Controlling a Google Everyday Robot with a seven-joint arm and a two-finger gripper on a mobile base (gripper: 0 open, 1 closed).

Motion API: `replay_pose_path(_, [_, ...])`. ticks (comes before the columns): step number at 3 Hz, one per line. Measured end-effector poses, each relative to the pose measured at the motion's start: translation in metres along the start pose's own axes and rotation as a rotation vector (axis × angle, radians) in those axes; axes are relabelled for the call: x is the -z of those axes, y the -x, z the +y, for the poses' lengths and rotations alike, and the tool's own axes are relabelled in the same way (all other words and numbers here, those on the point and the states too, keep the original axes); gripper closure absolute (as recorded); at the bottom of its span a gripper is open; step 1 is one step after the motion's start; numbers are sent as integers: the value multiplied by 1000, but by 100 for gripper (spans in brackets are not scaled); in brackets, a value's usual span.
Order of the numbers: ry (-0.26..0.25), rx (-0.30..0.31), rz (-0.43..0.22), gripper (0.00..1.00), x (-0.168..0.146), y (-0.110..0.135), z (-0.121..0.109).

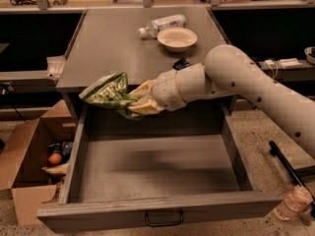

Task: Place green jalapeno chip bag into top drawer

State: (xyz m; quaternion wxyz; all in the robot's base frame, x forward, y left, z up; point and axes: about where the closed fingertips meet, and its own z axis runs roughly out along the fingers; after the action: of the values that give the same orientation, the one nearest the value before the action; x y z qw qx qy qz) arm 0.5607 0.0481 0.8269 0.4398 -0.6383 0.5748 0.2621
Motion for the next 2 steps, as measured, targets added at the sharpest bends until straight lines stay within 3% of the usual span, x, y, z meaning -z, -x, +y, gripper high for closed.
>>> replay_pose_path(1, [115, 1, 109, 100, -7, -28, 50])
replay_pose_path(2, [160, -88, 173, 100, -16, -82, 76])
